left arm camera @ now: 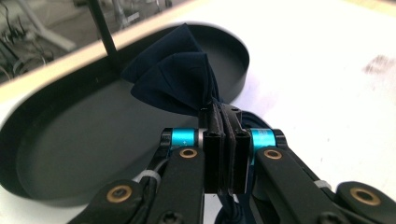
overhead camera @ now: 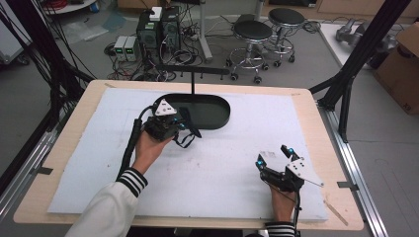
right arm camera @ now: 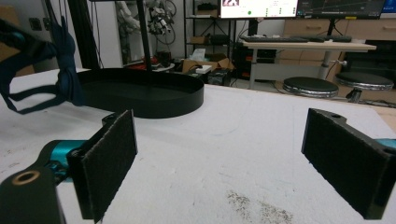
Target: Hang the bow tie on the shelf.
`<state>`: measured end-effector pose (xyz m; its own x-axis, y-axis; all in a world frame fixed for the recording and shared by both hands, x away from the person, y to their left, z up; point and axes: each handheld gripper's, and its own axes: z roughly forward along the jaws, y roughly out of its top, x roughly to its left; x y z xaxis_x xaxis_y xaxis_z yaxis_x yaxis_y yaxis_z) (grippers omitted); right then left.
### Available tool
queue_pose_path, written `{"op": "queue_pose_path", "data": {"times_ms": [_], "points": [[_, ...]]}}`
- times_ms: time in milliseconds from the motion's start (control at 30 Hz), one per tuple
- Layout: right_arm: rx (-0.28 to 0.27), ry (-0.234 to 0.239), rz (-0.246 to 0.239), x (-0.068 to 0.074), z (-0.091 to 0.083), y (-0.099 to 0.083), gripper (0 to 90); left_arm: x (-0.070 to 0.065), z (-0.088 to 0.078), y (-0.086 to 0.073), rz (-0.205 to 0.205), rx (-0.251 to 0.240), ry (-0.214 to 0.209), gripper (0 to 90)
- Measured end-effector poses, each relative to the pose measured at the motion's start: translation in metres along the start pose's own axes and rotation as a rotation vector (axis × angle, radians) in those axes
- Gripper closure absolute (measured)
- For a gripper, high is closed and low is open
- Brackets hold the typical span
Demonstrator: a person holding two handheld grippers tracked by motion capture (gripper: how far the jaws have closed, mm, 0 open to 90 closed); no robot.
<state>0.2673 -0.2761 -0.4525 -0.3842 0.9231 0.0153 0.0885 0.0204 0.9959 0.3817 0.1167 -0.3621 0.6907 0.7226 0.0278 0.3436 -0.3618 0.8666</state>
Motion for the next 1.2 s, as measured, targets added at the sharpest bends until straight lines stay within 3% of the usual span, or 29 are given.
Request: {"op": "queue_pose_path", "data": {"times_ms": [300,433,633,967,1200], "points": [[-0.001,0.0,-0.008,0.0,0.0,0.0,9.5,0.012,-0.007,0.002,-0.019,-0.104,-0.005,87.5],[-0.001,-0.001,-0.009,0.0,0.0,0.0,9.5,0.016,-0.01,0.006,-0.009,-0.126,-0.002,87.5],[0.0,-0.001,-0.007,0.001,0.0,0.0,9.5,0.024,-0.014,0.017,-0.025,-0.174,-0.005,87.5],[-0.002,-0.001,0.0,-0.001,0.0,0.0,9.5,0.039,-0.011,0.027,-0.028,-0.213,-0.007,87.5],[-0.002,0.0,-0.004,-0.001,0.0,0.0,9.5,0.043,-0.009,0.046,0.007,-0.235,-0.016,87.6]]}}
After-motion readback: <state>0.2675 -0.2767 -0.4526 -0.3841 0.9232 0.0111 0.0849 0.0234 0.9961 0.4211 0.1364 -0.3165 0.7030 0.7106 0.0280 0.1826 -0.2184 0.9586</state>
